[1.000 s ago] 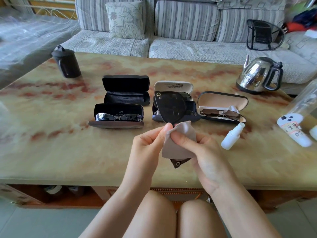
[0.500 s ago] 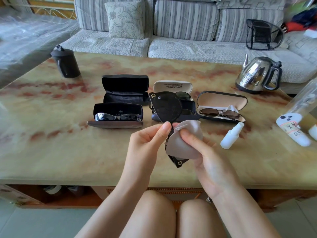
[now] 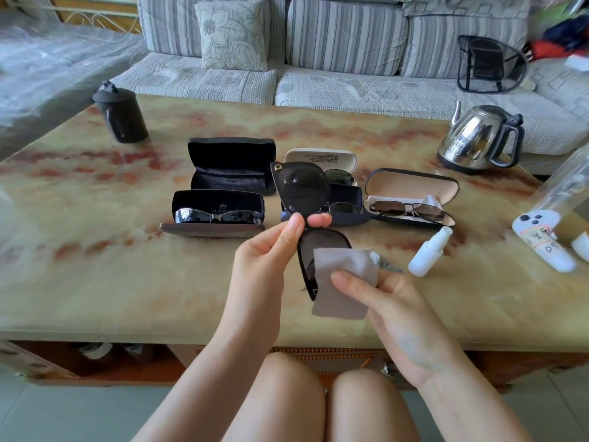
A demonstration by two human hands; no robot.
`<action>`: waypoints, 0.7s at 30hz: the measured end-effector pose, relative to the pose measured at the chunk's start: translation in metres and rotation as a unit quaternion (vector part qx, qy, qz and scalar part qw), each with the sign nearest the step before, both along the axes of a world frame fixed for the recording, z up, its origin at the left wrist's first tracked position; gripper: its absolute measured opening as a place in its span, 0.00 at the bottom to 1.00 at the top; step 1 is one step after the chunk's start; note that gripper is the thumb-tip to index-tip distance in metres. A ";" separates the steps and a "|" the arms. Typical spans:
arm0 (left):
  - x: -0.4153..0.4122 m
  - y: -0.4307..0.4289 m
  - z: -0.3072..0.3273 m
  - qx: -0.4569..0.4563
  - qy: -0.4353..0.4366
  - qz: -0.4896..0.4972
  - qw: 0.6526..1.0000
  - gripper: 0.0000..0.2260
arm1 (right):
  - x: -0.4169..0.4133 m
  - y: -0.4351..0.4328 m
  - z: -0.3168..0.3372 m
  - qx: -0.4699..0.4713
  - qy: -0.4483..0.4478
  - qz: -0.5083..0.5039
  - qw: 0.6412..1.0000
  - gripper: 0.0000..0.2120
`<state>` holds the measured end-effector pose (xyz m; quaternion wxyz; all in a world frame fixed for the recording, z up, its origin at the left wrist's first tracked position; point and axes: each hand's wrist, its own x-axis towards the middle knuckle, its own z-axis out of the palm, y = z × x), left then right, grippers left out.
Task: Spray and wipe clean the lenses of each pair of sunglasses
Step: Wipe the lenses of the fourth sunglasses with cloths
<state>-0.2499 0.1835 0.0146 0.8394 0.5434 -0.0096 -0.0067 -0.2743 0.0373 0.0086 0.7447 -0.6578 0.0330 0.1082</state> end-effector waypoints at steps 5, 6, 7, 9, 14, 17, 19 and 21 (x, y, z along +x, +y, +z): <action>0.000 -0.004 -0.002 0.027 0.013 -0.028 0.999 0.16 | 0.004 0.006 0.003 -0.033 0.008 0.025 0.999 0.16; 0.000 -0.005 -0.002 0.037 0.015 -0.031 0.999 0.15 | 0.005 0.007 0.004 -0.031 0.008 0.024 0.999 0.17; 0.000 -0.005 -0.002 0.048 0.017 -0.033 0.998 0.15 | 0.007 0.008 0.005 -0.023 0.008 0.020 1.000 0.19; 0.000 -0.005 -0.003 0.071 0.021 -0.043 0.996 0.16 | 0.011 0.009 0.008 0.011 0.010 0.000 1.000 0.20; 0.001 -0.004 -0.004 0.087 0.001 -0.032 0.996 0.19 | 0.017 0.014 0.013 0.098 0.025 -0.049 0.994 0.08; 0.000 -0.004 -0.006 0.087 0.005 -0.019 0.996 0.19 | 0.016 0.021 0.011 0.084 0.017 -0.063 0.994 0.10; -0.001 -0.003 -0.006 0.080 0.018 -0.015 0.997 0.18 | 0.013 0.023 0.010 0.058 0.006 -0.046 0.997 0.13; -0.001 0.000 -0.005 0.066 0.035 -0.015 0.997 0.18 | 0.010 0.022 0.007 0.014 0.003 -0.025 1.000 0.17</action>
